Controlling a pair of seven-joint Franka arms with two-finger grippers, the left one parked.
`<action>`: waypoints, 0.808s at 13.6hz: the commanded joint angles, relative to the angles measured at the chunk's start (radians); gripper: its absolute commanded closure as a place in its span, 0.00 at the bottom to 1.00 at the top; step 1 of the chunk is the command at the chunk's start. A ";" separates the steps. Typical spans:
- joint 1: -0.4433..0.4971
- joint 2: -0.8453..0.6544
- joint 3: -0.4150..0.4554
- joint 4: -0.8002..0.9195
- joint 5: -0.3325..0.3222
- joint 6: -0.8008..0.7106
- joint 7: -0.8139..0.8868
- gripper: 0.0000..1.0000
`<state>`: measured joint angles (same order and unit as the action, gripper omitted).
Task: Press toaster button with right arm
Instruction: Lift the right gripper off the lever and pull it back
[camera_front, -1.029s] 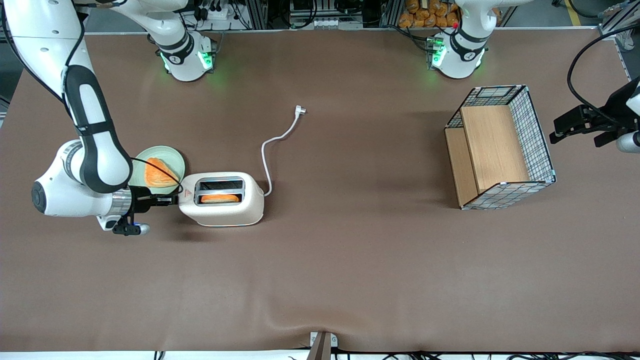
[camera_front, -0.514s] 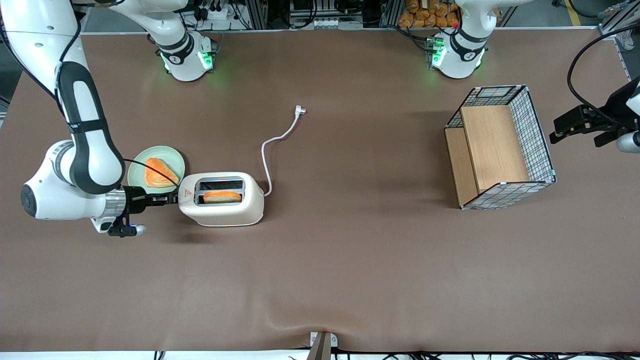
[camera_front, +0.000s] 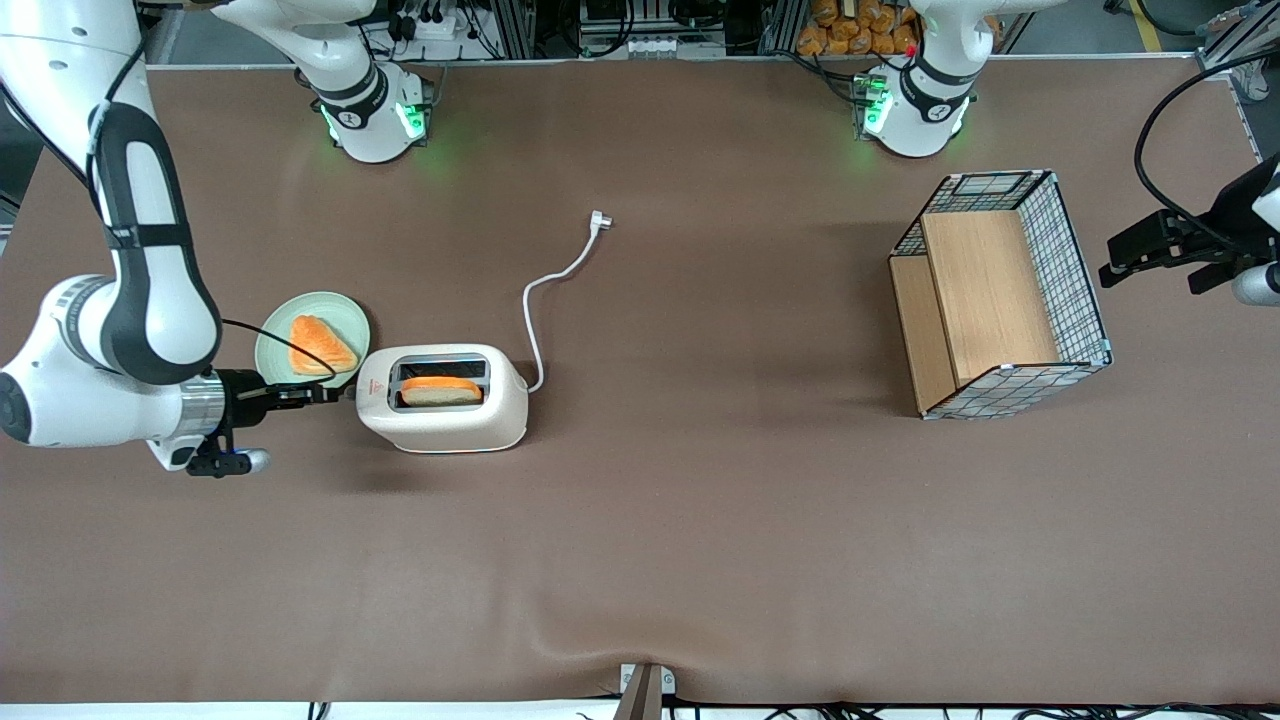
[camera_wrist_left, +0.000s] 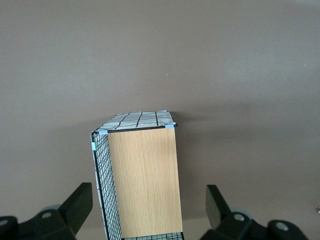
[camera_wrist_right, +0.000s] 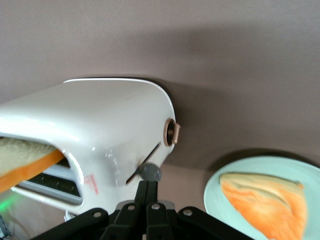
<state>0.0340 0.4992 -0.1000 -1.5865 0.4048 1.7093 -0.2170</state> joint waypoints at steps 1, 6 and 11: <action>-0.005 -0.013 0.005 0.092 -0.069 -0.091 0.044 0.15; -0.025 -0.094 0.005 0.195 -0.217 -0.120 0.028 0.00; -0.051 -0.096 0.003 0.420 -0.328 -0.339 0.022 0.00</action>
<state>0.0011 0.3909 -0.1069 -1.2529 0.1217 1.4386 -0.1968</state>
